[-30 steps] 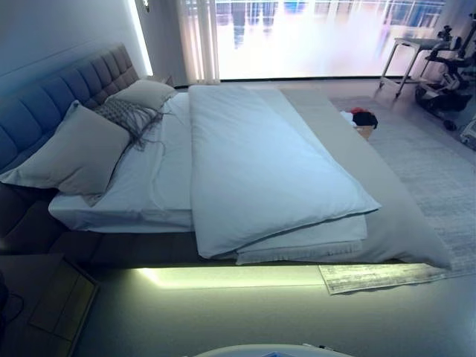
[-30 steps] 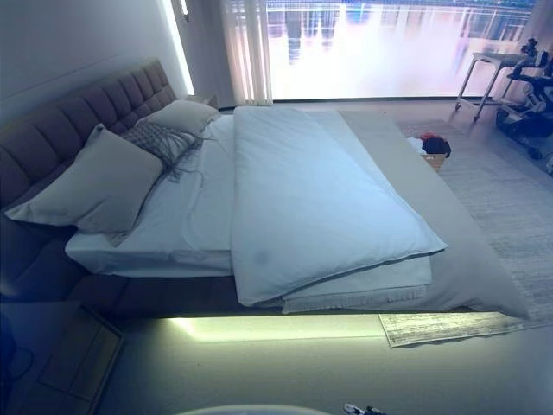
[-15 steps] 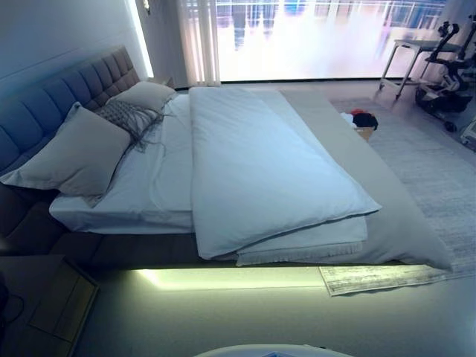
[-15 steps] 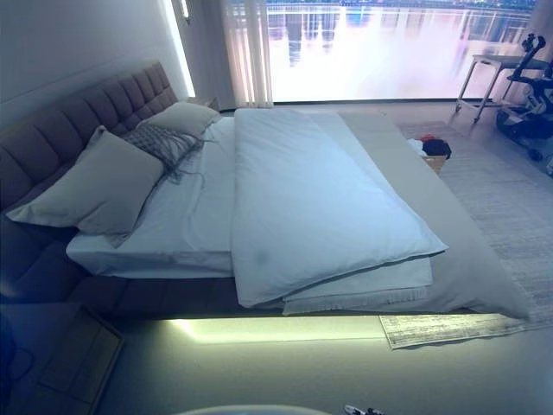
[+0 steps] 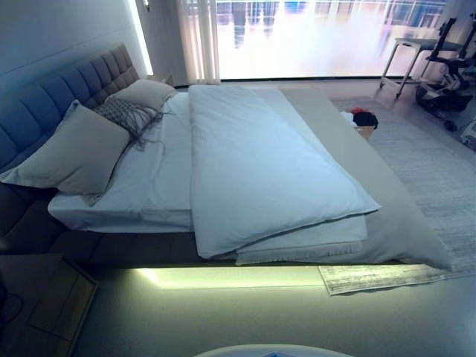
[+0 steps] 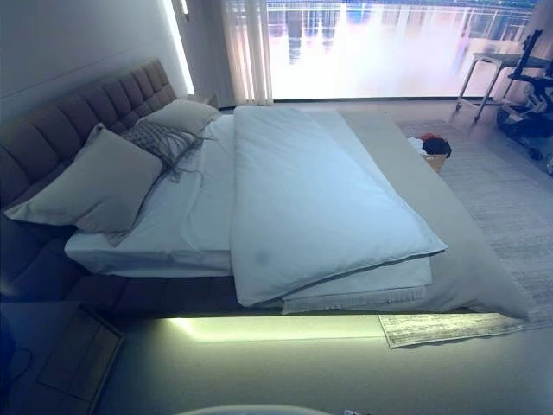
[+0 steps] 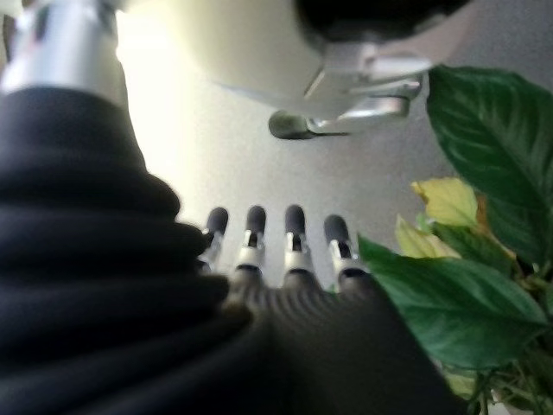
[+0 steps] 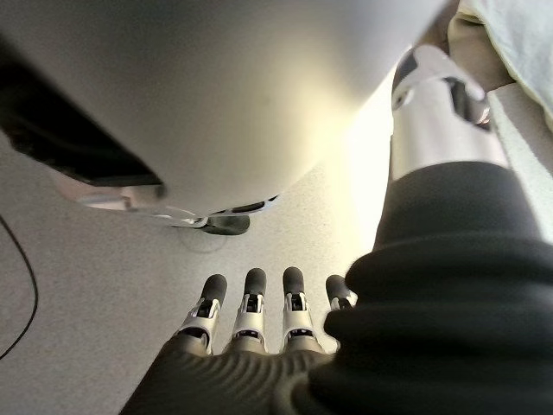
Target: Make the bed neatly
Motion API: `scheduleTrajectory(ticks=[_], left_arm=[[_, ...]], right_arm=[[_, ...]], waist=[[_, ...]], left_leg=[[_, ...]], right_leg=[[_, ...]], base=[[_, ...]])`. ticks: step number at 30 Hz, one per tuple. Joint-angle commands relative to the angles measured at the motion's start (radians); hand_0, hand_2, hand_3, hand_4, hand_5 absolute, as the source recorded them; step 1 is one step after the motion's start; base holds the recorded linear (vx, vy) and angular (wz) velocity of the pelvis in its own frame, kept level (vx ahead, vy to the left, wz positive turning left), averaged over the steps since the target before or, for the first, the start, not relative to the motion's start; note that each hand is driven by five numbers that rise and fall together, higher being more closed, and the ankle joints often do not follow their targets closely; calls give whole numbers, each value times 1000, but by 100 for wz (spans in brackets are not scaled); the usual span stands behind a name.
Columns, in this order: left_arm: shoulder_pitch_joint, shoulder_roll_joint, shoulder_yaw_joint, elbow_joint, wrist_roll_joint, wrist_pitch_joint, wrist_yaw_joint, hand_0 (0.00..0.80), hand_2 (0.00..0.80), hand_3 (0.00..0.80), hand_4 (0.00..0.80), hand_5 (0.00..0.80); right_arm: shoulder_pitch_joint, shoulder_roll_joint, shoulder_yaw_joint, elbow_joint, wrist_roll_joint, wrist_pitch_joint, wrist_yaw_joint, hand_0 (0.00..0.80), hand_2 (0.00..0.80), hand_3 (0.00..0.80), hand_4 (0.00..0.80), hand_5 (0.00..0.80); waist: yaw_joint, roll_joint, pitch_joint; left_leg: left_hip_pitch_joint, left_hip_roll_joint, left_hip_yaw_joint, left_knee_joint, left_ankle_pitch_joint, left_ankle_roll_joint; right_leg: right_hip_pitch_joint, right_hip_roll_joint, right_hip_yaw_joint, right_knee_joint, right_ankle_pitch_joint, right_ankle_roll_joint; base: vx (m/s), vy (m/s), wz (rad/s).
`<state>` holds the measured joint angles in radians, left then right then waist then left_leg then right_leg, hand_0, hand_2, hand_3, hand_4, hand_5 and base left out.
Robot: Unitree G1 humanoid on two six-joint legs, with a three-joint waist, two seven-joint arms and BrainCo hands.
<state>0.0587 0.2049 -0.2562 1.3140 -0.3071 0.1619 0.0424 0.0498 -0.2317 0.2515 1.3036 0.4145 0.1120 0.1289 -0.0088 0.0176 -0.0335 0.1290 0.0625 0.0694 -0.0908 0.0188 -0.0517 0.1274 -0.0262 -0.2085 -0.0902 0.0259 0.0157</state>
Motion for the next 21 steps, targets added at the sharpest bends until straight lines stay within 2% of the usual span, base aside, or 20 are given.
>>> scheduleTrajectory(ticks=[1,2,3,5,6,7,8,9,11,14,16,18,19,21], left_arm=[[-100,-13,-2,51,8,-10,15,0,0,0,0,0],[-100,-15,1,48,2,-14,20,0,0,0,0,0],[-103,-16,3,43,-3,-26,23,0,0,0,0,0],[-111,-18,1,35,-27,-49,17,0,0,0,0,0],[-116,-22,6,31,-58,-55,13,0,0,0,0,0],[-117,-27,14,29,-98,-67,19,0,0,0,0,0],[-112,-28,24,28,-120,-79,23,0,0,0,0,0],[-105,-27,31,28,-125,-85,22,0,0,0,0,0],[-85,-20,40,25,-119,-83,19,0,0,0,0,0],[-63,-20,46,40,-156,-87,26,0,0,0,0,0],[-41,-32,70,54,-173,-108,39,0,0,0,0,0],[-29,-40,87,59,-171,-123,70,0,0,0,0,0],[-29,-39,98,60,-161,-121,87,0,0,0,0,0],[-35,-30,108,68,-138,-114,109,0,0,0,0,0]], right_arm=[[-110,42,22,71,10,31,14,0,0,0,0,0],[-112,39,21,71,0,43,23,0,0,0,0,0],[-112,33,22,68,-14,58,34,0,0,0,0,0],[-110,16,24,61,-53,80,46,0,0,0,0,0],[-114,3,22,62,-76,90,38,0,0,0,0,0],[-118,-11,18,66,-79,100,24,0,0,0,0,0],[-120,-20,11,72,-65,103,17,0,0,0,0,0],[-122,-26,3,78,-45,98,15,0,0,0,0,0],[-126,-33,-19,86,-28,85,25,0,0,0,0,0],[-118,-27,-23,98,-18,71,43,0,0,0,0,0],[-102,-21,-30,104,-29,64,45,0,0,0,0,0],[-88,-15,-35,111,-43,59,45,0,0,0,0,0],[-84,-10,-38,120,-46,53,39,0,0,0,0,0],[-89,1,-42,133,-47,58,9,0,0,0,0,0]], waist=[[18,-46,76],[17,-57,85],[18,-67,100],[25,-70,133],[33,-63,158],[44,-47,178],[53,-30,190],[59,-18,196],[70,2,193],[97,2,183],[108,0,175],[111,1,166],[112,1,155],[115,-3,135]], left_leg=[[-5,-15,20,103,-73,17],[-33,-7,36,184,-79,14],[-93,3,51,300,-56,7],[-236,27,59,496,37,-11],[-309,19,50,564,71,-22],[-348,-8,28,561,86,-29],[-356,-23,21,510,105,-36],[-351,-22,24,457,126,-41],[-330,4,28,268,169,-44],[-321,28,0,24,210,-53],[-339,48,-26,4,225,-64],[-349,69,-8,4,230,-69],[-354,77,14,4,199,-63],[-331,74,31,4,183,-51]], right_leg=[[-2,-21,46,41,-39,35],[-6,-27,45,50,-39,26],[-8,-32,38,60,-38,14],[-10,-30,22,86,-48,-14],[-8,-33,18,112,-58,-22],[-3,-35,20,130,-70,-20],[9,-29,27,136,-83,-16],[23,-21,36,138,-94,-14],[55,1,62,127,-115,-4],[128,12,103,87,-142,10],[167,15,121,73,-172,11],[199,7,131,73,-208,16],[215,-10,129,81,-227,24],[231,-40,124,106,-247,43]], base=[[21,-130,-2],[6,-146,-5],[-10,-148,-2],[-17,-119,14],[26,6,25],[106,99,10],[195,138,-11],[276,134,-15],[312,124,-8],[326,109,-5],[351,154,2],[378,237,-16],[426,309,-37],[453,312,-28]])
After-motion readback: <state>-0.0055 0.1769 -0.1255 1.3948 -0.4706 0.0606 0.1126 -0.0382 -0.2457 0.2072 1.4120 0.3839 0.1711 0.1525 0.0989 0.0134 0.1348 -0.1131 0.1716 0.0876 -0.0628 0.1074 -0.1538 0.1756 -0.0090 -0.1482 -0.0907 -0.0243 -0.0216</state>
